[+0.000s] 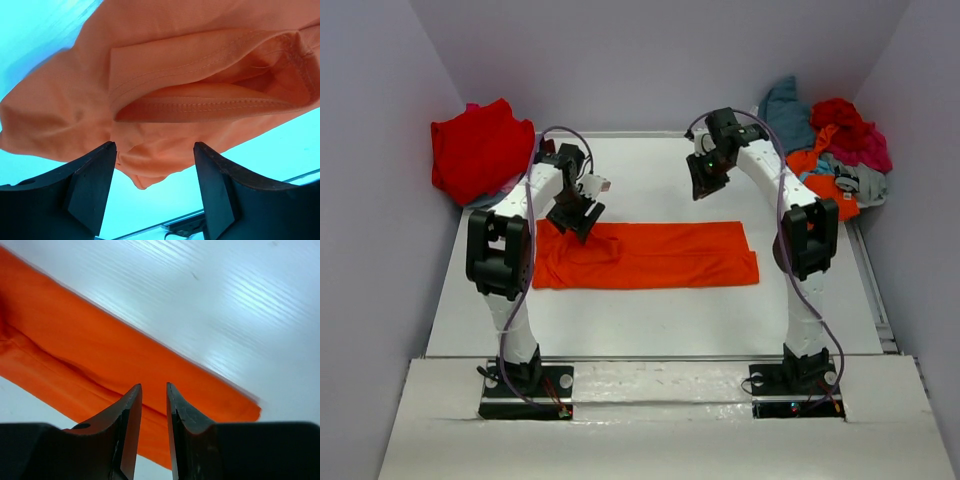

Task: Fold and stack the t-shirts
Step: Fold the tshirt

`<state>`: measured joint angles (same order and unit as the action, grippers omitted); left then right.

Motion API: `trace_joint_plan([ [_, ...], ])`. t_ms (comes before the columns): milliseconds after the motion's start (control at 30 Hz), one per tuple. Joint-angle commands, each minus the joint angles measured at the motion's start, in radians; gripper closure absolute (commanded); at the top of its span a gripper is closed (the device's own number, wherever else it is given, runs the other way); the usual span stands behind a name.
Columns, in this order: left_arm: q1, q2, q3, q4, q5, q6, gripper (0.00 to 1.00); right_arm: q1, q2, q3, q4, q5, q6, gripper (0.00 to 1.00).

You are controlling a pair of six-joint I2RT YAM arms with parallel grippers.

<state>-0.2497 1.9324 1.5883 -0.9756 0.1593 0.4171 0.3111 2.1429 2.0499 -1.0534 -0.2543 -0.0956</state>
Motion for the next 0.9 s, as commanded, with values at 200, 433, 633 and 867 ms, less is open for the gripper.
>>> trace_joint_plan([
  [200,0.153,-0.105,0.029,0.052,0.006,-0.097,0.24,0.129,0.087,0.141,0.065,-0.212,0.137,0.69],
  [433,0.185,-0.119,-0.01,0.04,0.0,-0.072,0.24,0.22,0.147,0.217,0.064,-0.27,0.152,0.69],
  [633,0.185,-0.122,-0.062,0.046,-0.021,-0.069,0.25,0.322,0.178,0.283,0.056,-0.269,0.131,0.69],
  [867,0.194,-0.122,-0.073,0.043,-0.027,-0.069,0.25,0.427,0.161,0.287,0.065,-0.223,0.112,0.68],
])
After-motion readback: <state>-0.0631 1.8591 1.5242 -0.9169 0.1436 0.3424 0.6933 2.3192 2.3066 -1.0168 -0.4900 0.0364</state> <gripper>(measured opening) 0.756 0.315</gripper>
